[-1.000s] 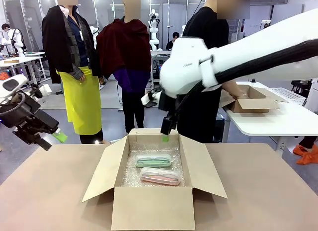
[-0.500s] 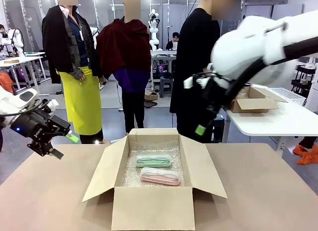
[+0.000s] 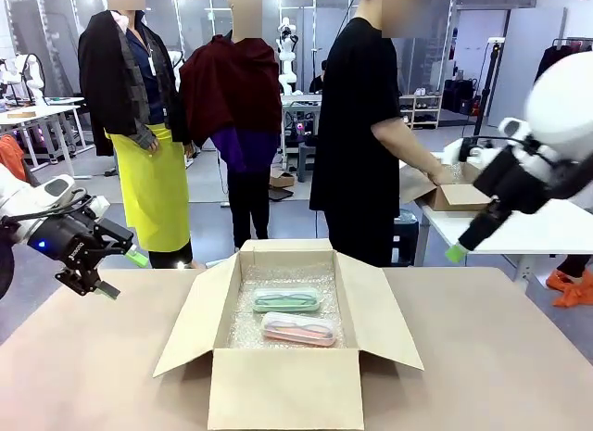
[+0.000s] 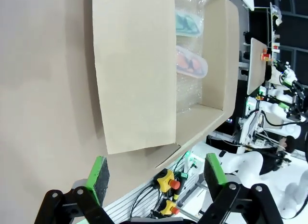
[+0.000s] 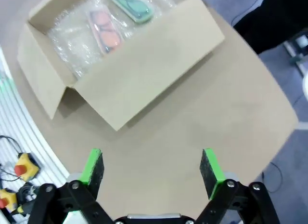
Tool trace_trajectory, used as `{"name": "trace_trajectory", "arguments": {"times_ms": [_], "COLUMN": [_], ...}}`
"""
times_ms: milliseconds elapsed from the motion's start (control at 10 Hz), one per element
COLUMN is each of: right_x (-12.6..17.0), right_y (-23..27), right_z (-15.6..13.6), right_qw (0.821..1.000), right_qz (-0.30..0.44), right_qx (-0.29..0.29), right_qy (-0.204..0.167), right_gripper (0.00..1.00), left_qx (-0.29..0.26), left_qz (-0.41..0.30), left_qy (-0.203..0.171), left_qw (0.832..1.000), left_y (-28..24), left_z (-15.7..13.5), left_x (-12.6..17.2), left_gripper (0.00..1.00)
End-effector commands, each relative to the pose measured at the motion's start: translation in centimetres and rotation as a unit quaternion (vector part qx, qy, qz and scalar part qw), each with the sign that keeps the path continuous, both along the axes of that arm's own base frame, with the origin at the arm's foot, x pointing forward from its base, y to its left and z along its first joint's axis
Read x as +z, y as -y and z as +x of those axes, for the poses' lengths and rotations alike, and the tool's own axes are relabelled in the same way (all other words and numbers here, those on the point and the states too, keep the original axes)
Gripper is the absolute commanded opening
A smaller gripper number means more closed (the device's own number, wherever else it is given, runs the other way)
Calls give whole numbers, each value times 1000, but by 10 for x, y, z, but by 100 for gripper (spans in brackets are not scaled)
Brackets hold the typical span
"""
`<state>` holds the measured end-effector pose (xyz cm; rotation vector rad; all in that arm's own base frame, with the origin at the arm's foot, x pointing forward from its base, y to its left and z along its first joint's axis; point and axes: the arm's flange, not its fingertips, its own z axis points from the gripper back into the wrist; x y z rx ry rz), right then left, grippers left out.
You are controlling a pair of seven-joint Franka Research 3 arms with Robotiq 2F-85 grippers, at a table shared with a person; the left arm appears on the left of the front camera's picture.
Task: Pack the glasses set securely to prepare it for shipping.
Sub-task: Position the Package Box on the left side of the table.
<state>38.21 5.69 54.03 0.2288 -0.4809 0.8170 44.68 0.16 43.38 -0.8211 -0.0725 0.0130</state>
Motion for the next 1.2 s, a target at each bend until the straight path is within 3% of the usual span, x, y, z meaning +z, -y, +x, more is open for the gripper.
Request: {"name": "trace_trajectory", "arguments": {"times_ms": [0, 100, 200, 600, 800, 900, 1100], "right_x": [-4, -4, 0, 0, 0, 0, 0], "right_y": [17, 21, 16, 16, 16, 16, 16], "right_z": [-25, -28, -13, -13, -13, -13, -13], "right_qw": [999, 997, 1000, 1000, 1000, 1000, 1000], "right_qz": [20, 42, 11, 11, 11, 11, 11], "right_qx": [12, 38, -5, -5, -5, -5, -5], "right_qy": [43, 58, 13, 13, 13, 13, 13], "right_gripper": [100, 100, 100, 100, 100, 100, 100], "left_qx": [-3, 0, 0, -1, 8, -12, -17], "left_qz": [-8, 0, 0, 3, -59, -80, -108], "left_qy": [-26, 0, 0, -7, -51, -35, -41], "left_qw": [1000, 1000, 1000, 1000, 997, 996, 993], "left_y": [2, 0, 0, 1, -11, -15, -24], "left_z": [7, 0, 0, 3, 38, 39, 43], "left_x": [2, 0, 0, -3, -30, -40, -68], "left_gripper": [100, 100, 100, 100, 100, 100, 100]}}
